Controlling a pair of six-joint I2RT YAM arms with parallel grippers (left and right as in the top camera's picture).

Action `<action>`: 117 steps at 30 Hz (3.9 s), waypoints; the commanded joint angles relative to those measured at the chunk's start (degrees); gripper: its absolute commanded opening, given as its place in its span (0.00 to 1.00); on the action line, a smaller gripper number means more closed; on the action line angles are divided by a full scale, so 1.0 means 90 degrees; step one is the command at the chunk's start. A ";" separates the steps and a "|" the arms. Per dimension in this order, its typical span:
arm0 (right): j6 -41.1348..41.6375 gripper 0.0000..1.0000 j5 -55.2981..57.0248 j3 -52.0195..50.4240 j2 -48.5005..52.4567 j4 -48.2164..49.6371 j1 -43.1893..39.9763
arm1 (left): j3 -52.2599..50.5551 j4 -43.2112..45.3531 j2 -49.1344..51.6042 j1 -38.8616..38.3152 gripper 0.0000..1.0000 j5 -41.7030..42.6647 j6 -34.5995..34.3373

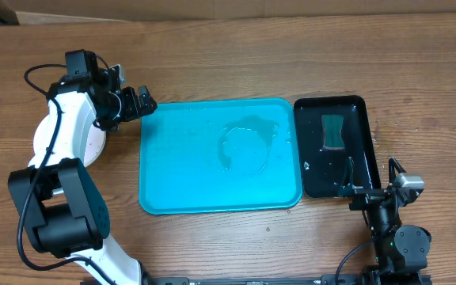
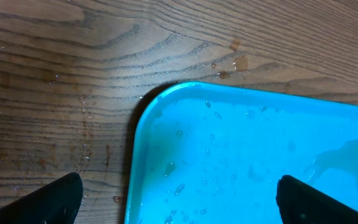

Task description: Clean dirty plates on tray and stack at the side

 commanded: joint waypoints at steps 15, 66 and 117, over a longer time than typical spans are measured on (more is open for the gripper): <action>0.0044 1.00 0.0107 -0.0066 -0.0070 0.0010 -0.0017 | -0.0027 0.0002 -0.0027 0.0012 1.00 -0.0005 0.0136; 0.0044 1.00 0.0107 -0.0066 -0.0070 0.0010 -0.0017 | -0.3417 0.0692 -0.6390 -0.0359 1.00 -0.0427 0.0158; 0.0044 1.00 0.0107 -0.0066 -0.0070 0.0012 -0.0017 | -0.9092 0.4524 -1.2055 -0.0610 1.00 -0.2006 0.0379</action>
